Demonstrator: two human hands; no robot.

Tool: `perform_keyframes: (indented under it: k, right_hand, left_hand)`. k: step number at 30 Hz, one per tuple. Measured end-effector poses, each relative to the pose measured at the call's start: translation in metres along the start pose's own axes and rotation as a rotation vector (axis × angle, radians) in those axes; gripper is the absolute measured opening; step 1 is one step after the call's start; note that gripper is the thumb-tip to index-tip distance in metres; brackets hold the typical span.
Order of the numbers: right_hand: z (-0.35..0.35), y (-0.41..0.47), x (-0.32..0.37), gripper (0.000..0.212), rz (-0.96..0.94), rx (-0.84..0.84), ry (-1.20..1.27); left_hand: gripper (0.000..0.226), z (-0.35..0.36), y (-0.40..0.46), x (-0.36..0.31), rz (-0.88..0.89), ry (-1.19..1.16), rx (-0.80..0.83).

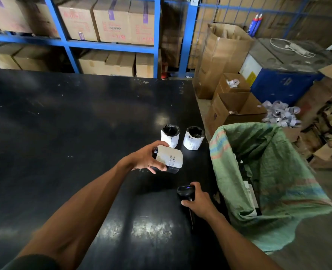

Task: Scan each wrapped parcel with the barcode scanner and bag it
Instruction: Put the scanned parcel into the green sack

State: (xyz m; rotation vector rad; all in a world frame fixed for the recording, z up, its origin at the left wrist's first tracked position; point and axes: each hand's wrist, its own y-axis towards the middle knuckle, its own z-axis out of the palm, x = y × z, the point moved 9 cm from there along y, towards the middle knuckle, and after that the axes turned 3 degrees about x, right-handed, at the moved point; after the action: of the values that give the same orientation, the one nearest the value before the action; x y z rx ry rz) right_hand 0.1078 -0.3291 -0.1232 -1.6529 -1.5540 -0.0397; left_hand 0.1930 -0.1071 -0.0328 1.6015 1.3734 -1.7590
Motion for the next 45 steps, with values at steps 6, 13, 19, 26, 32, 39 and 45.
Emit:
perform_keyframes:
  k: [6, 13, 19, 26, 32, 39, 45]
  right_hand:
    - [-0.019, 0.002, 0.002, 0.093, -0.005, 0.088, -0.107]
    - [-0.112, 0.027, 0.044, 0.072, -0.058, -0.049, 0.668]
    - [-0.200, 0.044, 0.023, 0.059, -0.089, -0.152, 1.025]
    - [-0.298, 0.067, -0.083, 0.103, -0.076, -0.402, 0.931]
    - [-0.325, 0.083, -0.174, 0.103, 0.033, -0.427, 0.567]
    - [-0.289, 0.121, -0.237, 0.104, 0.145, -0.275, 0.271]
    - [-0.270, 0.168, -0.253, 0.097, 0.158, -0.210, 0.234]
  left_hand:
    - [0.079, 0.009, 0.017, -0.016, 0.017, -0.020, -0.078]
    - [0.080, 0.034, 0.055, -0.057, 0.098, -0.134, -0.297]
    - [0.095, 0.096, 0.111, -0.108, 0.267, 0.114, -0.479]
    - [0.126, 0.200, 0.195, -0.133, 0.234, 0.464, -0.238]
    - [0.103, 0.204, 0.240, -0.111, -0.194, 0.685, -0.454]
    - [0.076, 0.194, 0.265, -0.109, -0.311, 0.812, -0.660]
    - [0.073, 0.181, 0.291, -0.070, -0.361, 0.975, -0.565]
